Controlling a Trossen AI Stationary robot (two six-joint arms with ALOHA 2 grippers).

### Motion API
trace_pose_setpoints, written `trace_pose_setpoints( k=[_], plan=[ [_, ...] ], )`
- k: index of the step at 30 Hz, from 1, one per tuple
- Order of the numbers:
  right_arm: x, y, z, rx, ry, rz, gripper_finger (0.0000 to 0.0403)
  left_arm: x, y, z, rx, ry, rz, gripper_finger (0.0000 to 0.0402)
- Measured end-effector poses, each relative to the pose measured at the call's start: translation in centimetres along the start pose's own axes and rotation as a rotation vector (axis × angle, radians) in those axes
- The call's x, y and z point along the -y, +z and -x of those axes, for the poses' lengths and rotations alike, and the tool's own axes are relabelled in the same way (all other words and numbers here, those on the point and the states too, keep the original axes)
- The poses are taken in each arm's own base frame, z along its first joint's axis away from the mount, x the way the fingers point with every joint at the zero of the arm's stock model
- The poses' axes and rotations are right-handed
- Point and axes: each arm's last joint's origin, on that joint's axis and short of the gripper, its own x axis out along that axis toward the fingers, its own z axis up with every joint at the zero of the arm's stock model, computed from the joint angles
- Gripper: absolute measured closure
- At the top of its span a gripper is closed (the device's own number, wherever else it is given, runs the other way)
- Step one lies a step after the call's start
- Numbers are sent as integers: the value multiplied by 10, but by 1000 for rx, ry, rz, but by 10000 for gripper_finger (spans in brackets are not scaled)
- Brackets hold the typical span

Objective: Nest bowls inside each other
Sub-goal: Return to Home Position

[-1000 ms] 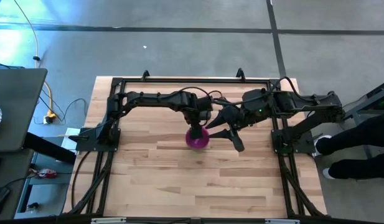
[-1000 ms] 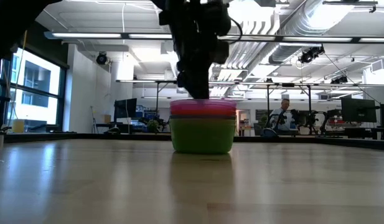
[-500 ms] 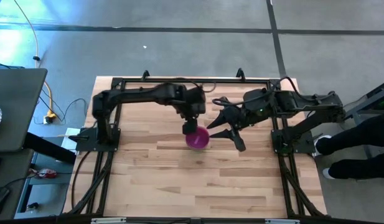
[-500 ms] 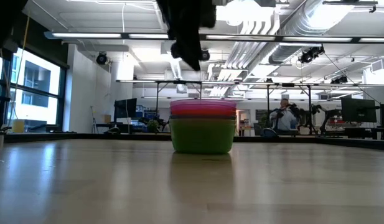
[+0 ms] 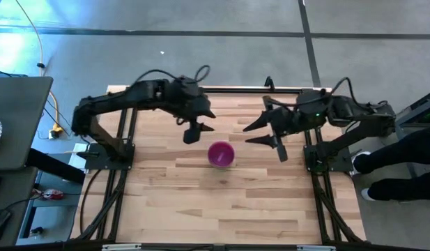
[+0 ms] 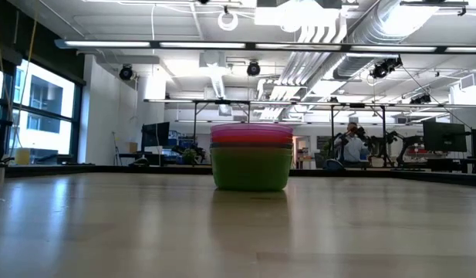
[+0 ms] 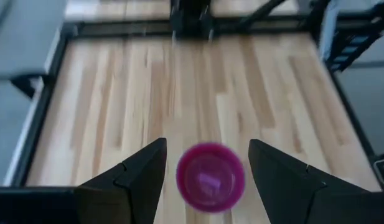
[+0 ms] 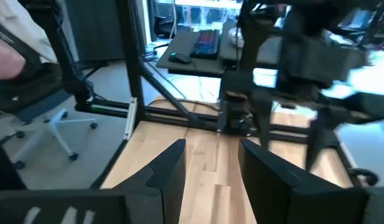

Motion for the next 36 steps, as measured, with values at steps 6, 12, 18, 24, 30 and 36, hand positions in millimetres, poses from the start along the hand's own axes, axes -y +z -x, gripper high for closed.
trace_pose_setpoints(
  k=[6,12,18,24,30,36],
  plan=[
    [1,3,17,20,-47,43,263,15,7,41,156,-18,-72,185],
    [1,6,36,55,-73,71,263,20,3,72,304,-37,-101,186],
    [1,8,56,89,-96,89,263,23,-10,89,429,-20,-102,186],
    [1,7,70,96,-111,111,263,25,-27,93,552,-8,-104,186],
    [2,3,81,66,-137,103,263,27,-45,95,665,5,-99,186],
    [3,0,98,58,-197,101,263,25,-61,103,736,26,-69,186]
  ],
)
